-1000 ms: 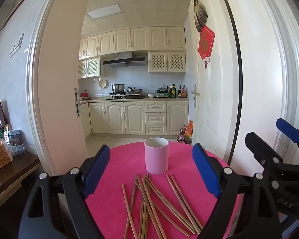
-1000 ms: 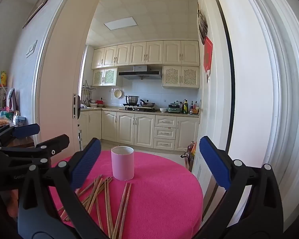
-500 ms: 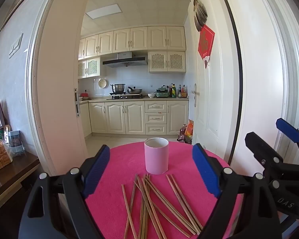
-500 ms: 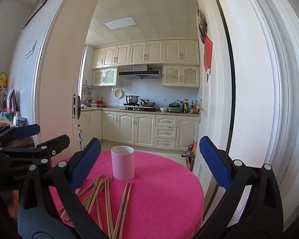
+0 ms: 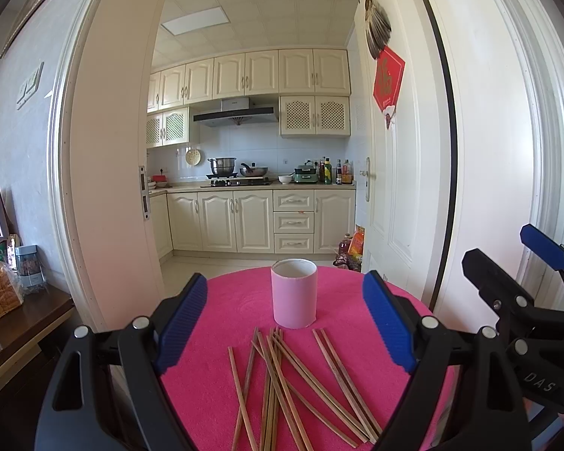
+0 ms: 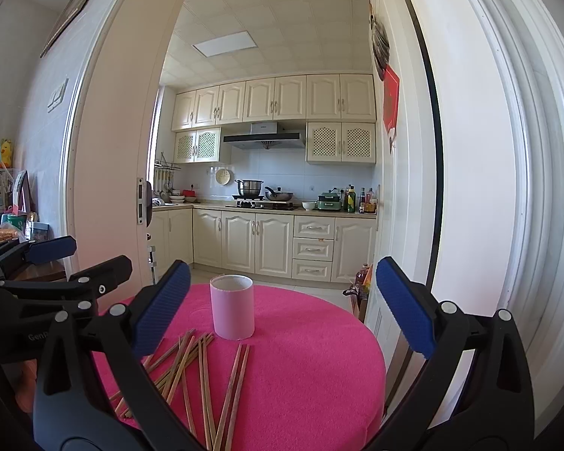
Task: Organize utensils
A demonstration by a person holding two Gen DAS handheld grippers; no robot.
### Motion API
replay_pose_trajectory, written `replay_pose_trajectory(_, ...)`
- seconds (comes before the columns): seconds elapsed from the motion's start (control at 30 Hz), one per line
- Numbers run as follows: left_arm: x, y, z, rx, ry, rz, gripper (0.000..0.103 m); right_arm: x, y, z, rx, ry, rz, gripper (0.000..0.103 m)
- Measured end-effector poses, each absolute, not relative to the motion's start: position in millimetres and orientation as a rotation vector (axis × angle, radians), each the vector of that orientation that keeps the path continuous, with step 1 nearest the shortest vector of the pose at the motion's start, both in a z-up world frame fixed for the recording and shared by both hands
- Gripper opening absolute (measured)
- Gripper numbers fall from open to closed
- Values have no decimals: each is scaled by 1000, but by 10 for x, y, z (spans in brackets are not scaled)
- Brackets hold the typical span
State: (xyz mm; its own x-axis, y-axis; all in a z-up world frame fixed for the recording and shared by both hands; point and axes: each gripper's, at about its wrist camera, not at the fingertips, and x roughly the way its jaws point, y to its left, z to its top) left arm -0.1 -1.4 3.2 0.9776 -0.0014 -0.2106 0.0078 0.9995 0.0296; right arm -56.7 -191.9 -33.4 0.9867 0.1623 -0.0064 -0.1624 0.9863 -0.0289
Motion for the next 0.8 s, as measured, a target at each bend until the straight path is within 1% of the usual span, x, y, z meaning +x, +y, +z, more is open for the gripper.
replay_pose_trajectory(0.8, -9, -10, 9, 29, 213, -5, 83, -602, -1973, -345, -25, 6, 161, 97)
